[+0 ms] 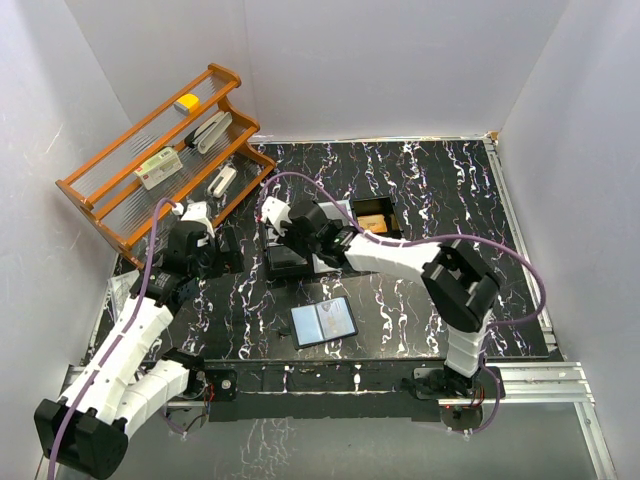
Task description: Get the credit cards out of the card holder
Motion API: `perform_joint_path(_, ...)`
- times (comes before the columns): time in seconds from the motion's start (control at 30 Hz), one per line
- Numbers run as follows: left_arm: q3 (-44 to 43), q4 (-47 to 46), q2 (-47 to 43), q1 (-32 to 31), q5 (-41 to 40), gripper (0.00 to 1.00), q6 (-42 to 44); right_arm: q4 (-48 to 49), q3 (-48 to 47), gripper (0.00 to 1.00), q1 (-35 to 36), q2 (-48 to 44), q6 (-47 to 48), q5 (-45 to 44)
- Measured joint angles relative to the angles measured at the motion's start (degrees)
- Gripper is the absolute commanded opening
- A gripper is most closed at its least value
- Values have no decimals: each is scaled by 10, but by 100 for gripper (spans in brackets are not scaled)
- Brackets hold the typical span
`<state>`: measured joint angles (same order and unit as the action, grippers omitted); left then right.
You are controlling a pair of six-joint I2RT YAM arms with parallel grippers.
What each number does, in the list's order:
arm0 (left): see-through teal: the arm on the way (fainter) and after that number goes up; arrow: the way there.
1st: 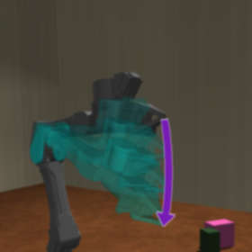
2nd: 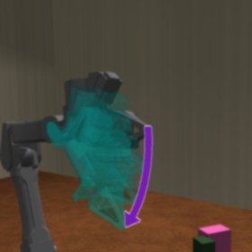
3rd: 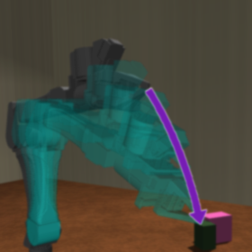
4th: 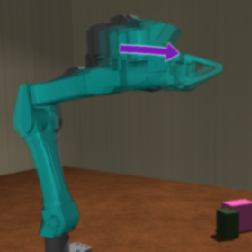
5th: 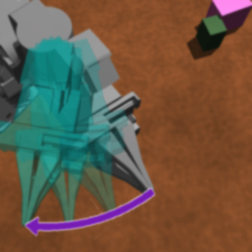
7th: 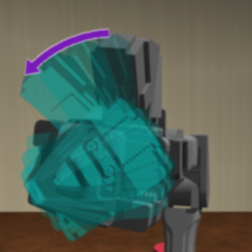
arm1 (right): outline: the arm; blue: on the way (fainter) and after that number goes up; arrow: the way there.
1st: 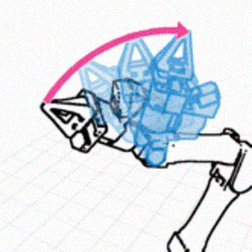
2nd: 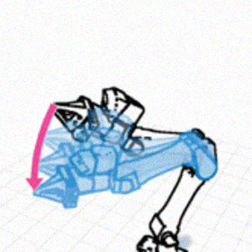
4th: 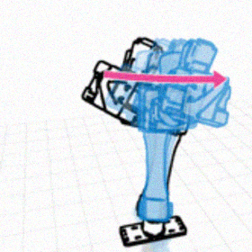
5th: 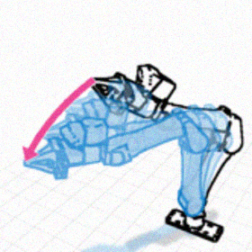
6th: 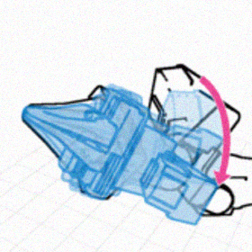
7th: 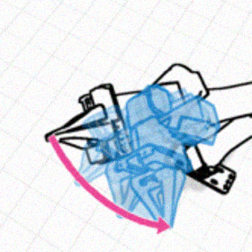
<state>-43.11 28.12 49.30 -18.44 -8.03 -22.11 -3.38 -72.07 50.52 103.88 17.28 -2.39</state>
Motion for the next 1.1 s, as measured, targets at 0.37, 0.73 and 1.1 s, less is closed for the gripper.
perform_joint_path(0.37,1,0,-32,0,-49,99,1,-12,-48,0,0,92,109,-85)
perform_joint_path(0.73,1,0,-37,0,-62,99,5,-7,-104,4,0,158,177,-123)
perform_joint_path(1.1,1,0,-37,0,-64,99,5,-8,-110,26,0,173,204,-119)
